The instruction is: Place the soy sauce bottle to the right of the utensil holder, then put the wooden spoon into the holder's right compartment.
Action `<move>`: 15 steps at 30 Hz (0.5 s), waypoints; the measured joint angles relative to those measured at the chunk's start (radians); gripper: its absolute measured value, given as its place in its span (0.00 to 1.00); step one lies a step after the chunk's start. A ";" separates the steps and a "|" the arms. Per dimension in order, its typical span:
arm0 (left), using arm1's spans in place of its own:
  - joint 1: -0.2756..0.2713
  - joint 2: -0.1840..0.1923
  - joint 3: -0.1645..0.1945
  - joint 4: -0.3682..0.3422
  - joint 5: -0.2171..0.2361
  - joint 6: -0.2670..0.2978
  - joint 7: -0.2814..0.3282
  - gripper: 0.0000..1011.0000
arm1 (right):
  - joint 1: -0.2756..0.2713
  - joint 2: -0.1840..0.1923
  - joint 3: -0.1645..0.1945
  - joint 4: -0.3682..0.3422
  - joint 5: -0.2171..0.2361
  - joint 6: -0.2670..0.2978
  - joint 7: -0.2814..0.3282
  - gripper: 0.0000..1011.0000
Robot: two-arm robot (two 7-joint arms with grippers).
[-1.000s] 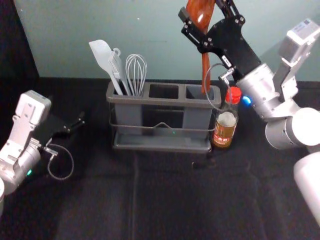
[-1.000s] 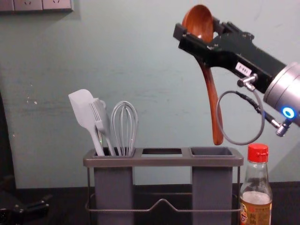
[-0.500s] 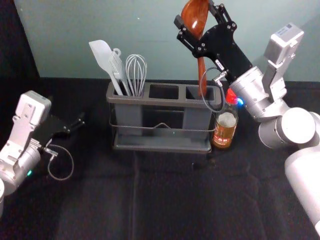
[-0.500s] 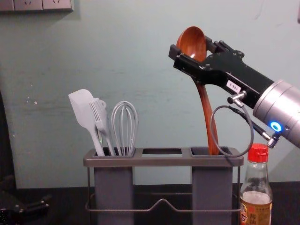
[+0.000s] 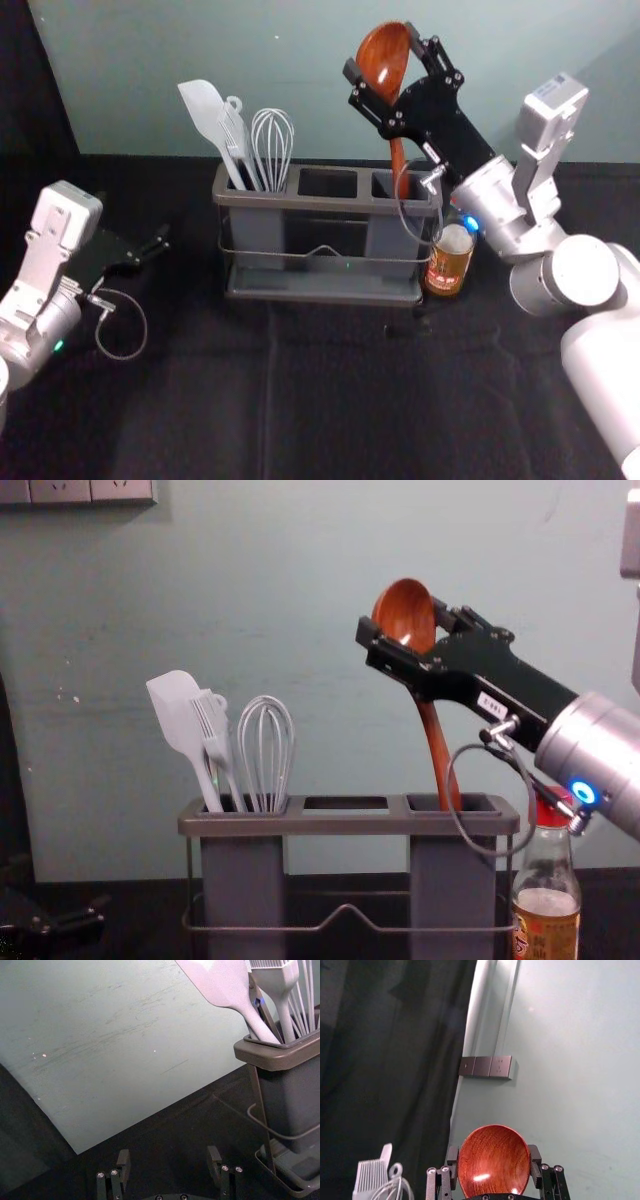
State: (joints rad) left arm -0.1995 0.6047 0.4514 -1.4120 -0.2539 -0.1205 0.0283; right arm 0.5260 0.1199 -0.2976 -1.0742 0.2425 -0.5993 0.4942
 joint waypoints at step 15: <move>0.000 0.000 0.000 0.000 0.000 0.000 0.000 0.99 | -0.056 0.007 0.011 0.014 -0.011 -0.011 -0.002 0.83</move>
State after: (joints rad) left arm -0.1995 0.6047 0.4514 -1.4120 -0.2539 -0.1205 0.0283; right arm 0.4697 0.1270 -0.2869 -1.0607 0.2317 -0.6100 0.4917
